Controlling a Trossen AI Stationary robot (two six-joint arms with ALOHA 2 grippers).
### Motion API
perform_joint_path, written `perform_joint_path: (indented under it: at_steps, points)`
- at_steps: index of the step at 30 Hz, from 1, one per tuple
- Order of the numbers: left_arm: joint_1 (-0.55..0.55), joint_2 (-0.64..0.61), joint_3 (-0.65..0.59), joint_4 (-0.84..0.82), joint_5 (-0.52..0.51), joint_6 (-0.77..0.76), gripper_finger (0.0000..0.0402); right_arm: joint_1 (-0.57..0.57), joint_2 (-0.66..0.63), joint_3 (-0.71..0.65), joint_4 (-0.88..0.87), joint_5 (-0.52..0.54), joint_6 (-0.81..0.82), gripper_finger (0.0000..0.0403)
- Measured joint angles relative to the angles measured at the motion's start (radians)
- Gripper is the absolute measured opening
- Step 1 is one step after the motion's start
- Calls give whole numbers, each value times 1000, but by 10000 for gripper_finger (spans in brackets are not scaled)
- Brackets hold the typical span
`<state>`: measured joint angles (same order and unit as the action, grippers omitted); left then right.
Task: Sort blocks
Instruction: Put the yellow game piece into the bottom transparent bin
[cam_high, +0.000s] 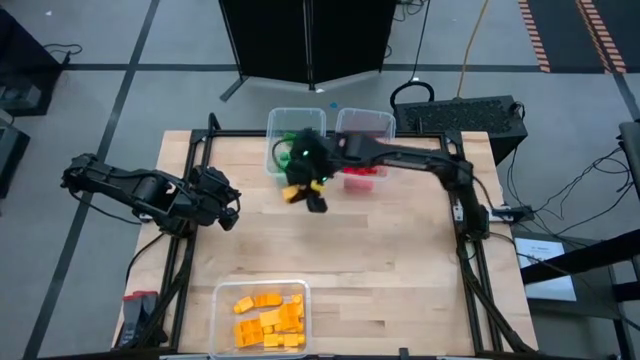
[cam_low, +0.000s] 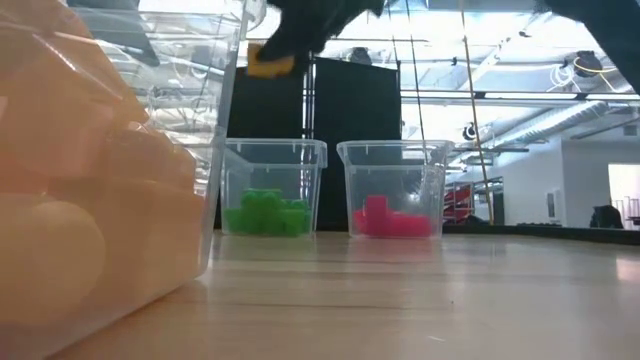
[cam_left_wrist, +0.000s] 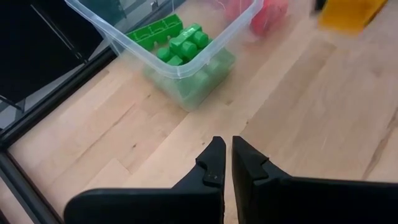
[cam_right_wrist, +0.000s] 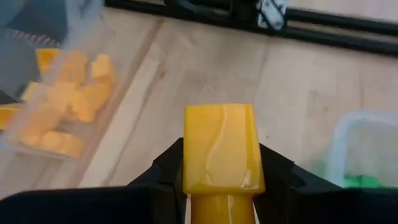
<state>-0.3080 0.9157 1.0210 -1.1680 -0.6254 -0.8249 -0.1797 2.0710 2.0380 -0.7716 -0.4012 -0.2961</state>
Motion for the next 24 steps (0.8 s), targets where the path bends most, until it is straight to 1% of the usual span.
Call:
perform_joint_path:
  at_steps: [3,8,11,14,18,24]
  points:
    - [0,0,0,1,0,1,0,36,-51,1,-31,13,24,112]
    - [0,0,0,0,0,1,0,200,-50,-1,11,10,50,112]
    - [0,0,0,1,0,1,0,306,-30,-1,125,28,61,112]
    - [0,0,0,2,0,0,0,385,-6,0,284,58,99,112]
    - [0,0,0,8,0,1,0,433,44,1,456,70,142,112]
    - [0,0,0,9,14,0,0,486,163,0,616,51,350,112]
